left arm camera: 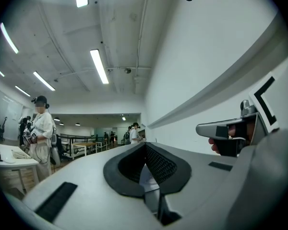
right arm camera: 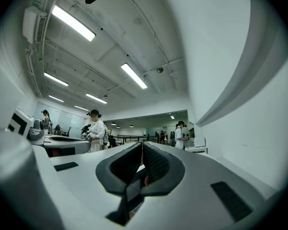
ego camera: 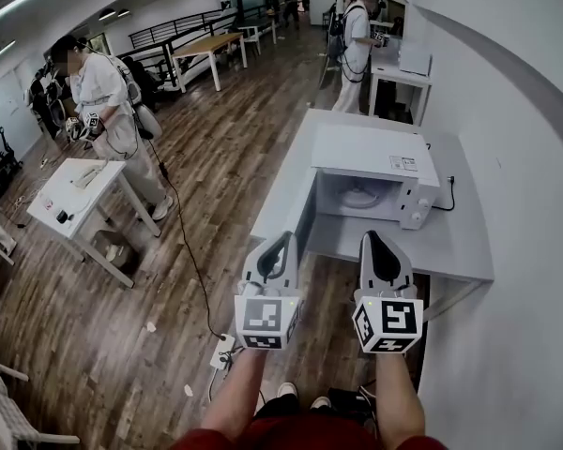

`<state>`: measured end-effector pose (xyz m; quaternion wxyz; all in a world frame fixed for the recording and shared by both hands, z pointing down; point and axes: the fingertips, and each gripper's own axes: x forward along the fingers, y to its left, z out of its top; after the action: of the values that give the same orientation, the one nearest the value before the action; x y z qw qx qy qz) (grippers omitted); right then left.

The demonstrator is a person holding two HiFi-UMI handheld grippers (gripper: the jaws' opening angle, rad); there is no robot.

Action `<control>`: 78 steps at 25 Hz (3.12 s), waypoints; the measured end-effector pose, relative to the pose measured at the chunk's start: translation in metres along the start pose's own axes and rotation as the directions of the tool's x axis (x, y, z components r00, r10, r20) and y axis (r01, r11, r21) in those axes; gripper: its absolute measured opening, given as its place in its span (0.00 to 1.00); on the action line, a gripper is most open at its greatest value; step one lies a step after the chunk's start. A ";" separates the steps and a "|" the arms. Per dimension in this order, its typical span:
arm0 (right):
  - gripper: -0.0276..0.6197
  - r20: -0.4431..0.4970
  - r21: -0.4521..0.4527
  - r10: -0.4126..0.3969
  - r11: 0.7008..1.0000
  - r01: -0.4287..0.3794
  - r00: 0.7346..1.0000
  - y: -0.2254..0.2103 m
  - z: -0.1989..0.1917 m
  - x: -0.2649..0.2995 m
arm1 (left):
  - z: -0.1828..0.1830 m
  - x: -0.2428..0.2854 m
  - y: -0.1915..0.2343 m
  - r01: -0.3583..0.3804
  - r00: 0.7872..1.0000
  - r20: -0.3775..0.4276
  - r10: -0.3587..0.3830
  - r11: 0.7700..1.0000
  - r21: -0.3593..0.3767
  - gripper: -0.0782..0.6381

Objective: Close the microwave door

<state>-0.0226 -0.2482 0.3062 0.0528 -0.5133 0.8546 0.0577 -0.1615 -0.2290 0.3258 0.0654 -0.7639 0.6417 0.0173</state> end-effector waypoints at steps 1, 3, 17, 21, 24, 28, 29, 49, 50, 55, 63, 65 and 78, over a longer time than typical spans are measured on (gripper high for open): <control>0.09 -0.005 -0.001 0.005 1.000 -0.005 1.000 0.004 -0.002 0.002 | -0.004 -0.002 0.003 -0.003 1.000 -0.005 0.003 1.000 0.003 0.15; 0.09 -0.014 -0.002 0.016 1.000 -0.016 1.000 0.013 -0.005 0.006 | -0.014 -0.007 0.010 -0.014 1.000 -0.015 0.014 1.000 0.003 0.15; 0.09 -0.092 0.007 0.081 0.997 -0.081 0.992 0.057 -0.043 0.029 | -0.113 -0.039 0.036 0.038 0.990 -0.137 -0.039 0.999 -0.008 0.15; 0.09 -0.117 0.007 0.083 0.997 -0.083 0.990 0.064 -0.054 0.035 | -0.142 -0.042 0.037 0.080 0.979 -0.187 -0.084 0.996 -0.028 0.16; 0.09 -0.132 0.001 0.080 0.997 -0.080 0.988 0.067 -0.062 0.039 | -0.164 -0.040 0.037 0.121 0.965 -0.229 -0.129 0.991 -0.049 0.29; 0.09 -0.157 -0.015 0.065 0.998 -0.068 0.985 0.068 -0.072 0.044 | -0.187 -0.033 0.039 0.162 0.949 -0.265 -0.171 0.985 -0.056 0.30; 0.09 -0.164 -0.020 0.059 0.998 -0.063 0.985 0.068 -0.074 0.045 | -0.191 -0.030 0.039 0.171 0.946 -0.269 -0.181 0.984 -0.058 0.30; 0.09 -0.197 -0.055 -0.018 0.998 0.007 0.980 0.059 -0.088 0.058 | -0.207 -0.013 0.027 0.289 0.926 -0.238 -0.293 0.956 -0.055 0.28; 0.09 -0.197 -0.055 -0.021 0.998 0.010 0.980 0.058 -0.089 0.058 | -0.207 -0.012 0.026 0.293 0.925 -0.235 -0.298 0.955 -0.055 0.27; 0.09 -0.200 -0.055 -0.043 0.998 0.033 0.979 0.050 -0.091 0.052 | -0.206 -0.011 0.016 0.308 0.922 -0.227 -0.314 0.949 -0.062 0.25; 0.09 -0.187 -0.058 -0.100 0.994 0.090 0.977 0.032 -0.089 0.037 | -0.204 -0.010 -0.007 0.344 0.913 -0.211 -0.349 0.937 -0.058 0.25; 0.09 -0.183 -0.058 -0.117 0.992 0.108 0.976 0.023 -0.088 0.031 | -0.204 -0.008 -0.014 0.349 0.913 -0.207 -0.352 0.936 -0.054 0.25; 0.09 -0.173 -0.026 -0.148 0.989 0.146 0.974 -0.048 -0.090 0.006 | -0.202 0.014 -0.074 0.329 0.917 -0.227 -0.328 0.944 -0.032 0.26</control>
<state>0.0137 -0.2895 0.3917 -0.0215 -0.5785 0.8153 0.0142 -0.0978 -0.2550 0.5305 -0.0043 -0.8574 0.5077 -0.0844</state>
